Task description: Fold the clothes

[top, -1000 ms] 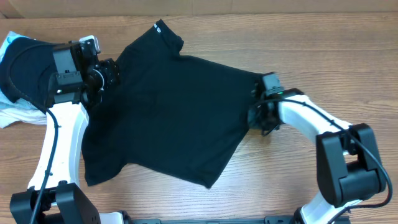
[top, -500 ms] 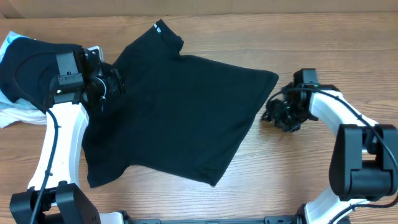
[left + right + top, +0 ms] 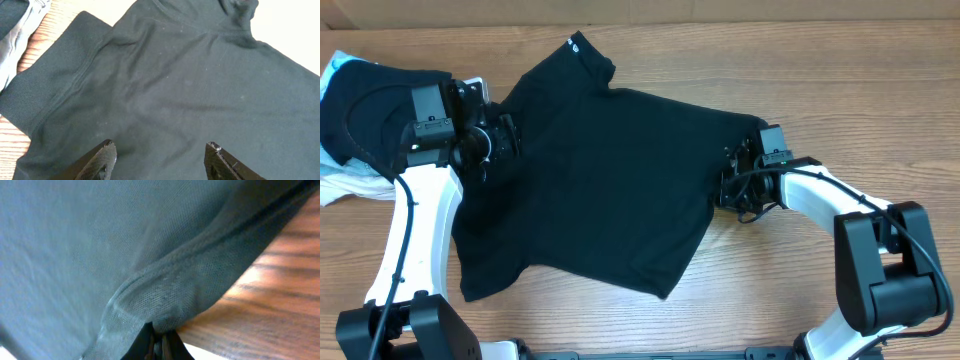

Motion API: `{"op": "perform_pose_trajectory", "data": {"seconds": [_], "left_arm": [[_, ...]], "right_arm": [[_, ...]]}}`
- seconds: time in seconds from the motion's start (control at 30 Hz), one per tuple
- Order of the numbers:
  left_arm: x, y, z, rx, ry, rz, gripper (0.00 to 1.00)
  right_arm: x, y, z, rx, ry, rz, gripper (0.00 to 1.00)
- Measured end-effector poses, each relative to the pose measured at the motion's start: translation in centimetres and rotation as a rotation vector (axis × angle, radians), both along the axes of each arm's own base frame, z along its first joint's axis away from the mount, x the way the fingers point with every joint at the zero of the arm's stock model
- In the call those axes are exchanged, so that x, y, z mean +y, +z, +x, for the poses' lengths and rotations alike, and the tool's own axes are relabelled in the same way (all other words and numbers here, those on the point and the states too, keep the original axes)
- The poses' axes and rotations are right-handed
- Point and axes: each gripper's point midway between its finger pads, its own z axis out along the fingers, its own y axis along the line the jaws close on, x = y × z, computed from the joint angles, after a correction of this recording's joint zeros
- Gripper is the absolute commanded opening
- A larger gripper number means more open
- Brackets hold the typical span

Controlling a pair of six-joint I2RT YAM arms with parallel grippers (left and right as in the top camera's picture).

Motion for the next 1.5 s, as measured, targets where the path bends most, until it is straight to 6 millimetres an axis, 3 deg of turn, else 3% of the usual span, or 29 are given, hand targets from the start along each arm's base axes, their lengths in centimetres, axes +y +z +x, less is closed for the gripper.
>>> {"op": "perform_pose_trajectory", "data": {"seconds": [0.1, 0.23, 0.3, 0.4, 0.5, 0.63, 0.8, 0.93, 1.07, 1.23, 1.4, 1.5], "left_arm": [[0.0, 0.0, 0.0, -0.001, 0.0, 0.0, 0.66], [0.0, 0.1, 0.1, -0.004, -0.001, 0.001, 0.71], [0.0, 0.1, 0.1, -0.004, -0.001, 0.001, 0.72], [0.0, 0.0, 0.1, -0.004, -0.001, 0.001, 0.73], [0.0, 0.0, 0.0, -0.002, -0.001, 0.001, 0.76], [-0.1, 0.0, 0.0, 0.0, -0.004, 0.002, 0.78], [-0.7, -0.1, 0.0, 0.003, -0.023, 0.003, 0.78], [-1.1, -0.3, -0.1, 0.01, -0.039, 0.004, 0.77], [-1.2, -1.8, -0.3, 0.062, -0.041, -0.004, 0.79], [-1.2, -3.2, -0.4, 0.101, -0.043, -0.009, 0.82], [-1.2, -3.8, -0.5, 0.119, -0.044, -0.011, 0.82], [-1.2, -4.3, -0.6, 0.134, -0.044, -0.014, 0.82]], "right_arm": [[-1.1, 0.1, 1.9, -0.057, -0.066, -0.029, 0.04], [-6.1, 0.4, 5.7, -0.137, -0.228, -0.097, 0.06], [-10.0, 0.8, 7.6, -0.168, -0.323, -0.138, 0.21], [-14.9, 2.0, 8.8, -0.161, -0.405, -0.191, 0.34], [-16.9, 4.0, 8.9, -0.118, -0.409, -0.2, 0.38], [-15.6, 7.1, 7.4, -0.006, -0.353, -0.163, 0.39], [-11.6, 8.0, 3.1, 0.175, -0.245, -0.124, 0.45], [-7.5, 6.8, 0.3, 0.255, -0.124, -0.149, 0.46], [-5.2, 4.5, -2.7, 0.319, -0.056, -0.229, 0.44], [-3.8, 2.4, -3.3, 0.28, -0.01, -0.291, 0.38], [-2.1, 0.8, -4.2, 0.233, 0.067, -0.339, 0.38], [-2.1, 0.6, -4.7, 0.22, 0.085, -0.395, 0.38]]}}
